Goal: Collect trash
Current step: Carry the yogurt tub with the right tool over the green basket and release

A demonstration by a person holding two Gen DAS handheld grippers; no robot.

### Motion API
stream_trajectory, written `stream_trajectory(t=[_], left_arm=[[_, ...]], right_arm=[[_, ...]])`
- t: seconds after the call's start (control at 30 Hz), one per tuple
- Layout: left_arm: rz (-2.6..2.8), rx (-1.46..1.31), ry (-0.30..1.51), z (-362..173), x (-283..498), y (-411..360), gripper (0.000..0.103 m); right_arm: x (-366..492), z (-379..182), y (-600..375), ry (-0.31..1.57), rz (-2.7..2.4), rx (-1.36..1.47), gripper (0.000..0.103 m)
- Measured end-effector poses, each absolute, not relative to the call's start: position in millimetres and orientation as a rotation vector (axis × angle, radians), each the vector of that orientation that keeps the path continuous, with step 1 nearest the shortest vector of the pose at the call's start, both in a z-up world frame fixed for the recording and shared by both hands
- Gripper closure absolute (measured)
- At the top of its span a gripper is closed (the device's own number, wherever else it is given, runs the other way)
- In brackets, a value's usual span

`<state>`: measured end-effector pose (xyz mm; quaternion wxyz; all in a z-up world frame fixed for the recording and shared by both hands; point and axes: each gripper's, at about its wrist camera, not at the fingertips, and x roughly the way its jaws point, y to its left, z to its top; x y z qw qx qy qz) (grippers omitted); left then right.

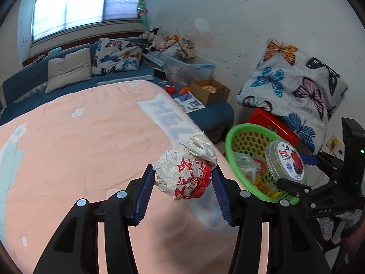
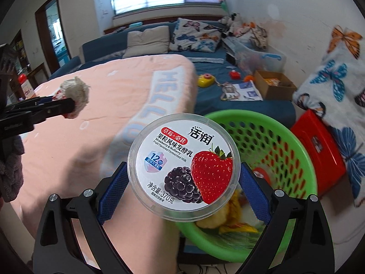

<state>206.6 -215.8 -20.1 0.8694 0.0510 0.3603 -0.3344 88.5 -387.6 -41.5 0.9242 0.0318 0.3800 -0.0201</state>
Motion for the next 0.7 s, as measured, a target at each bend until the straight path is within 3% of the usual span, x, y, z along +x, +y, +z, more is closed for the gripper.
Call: stream_trajectory(t=[0.7], left_arm=[[-0.802,0.159,0.738,-7.4,178.9,-278.5,0.053]], right_arm=[[61.4,-54.6,-455.7,0.795,-0.189,0.121,0.009]])
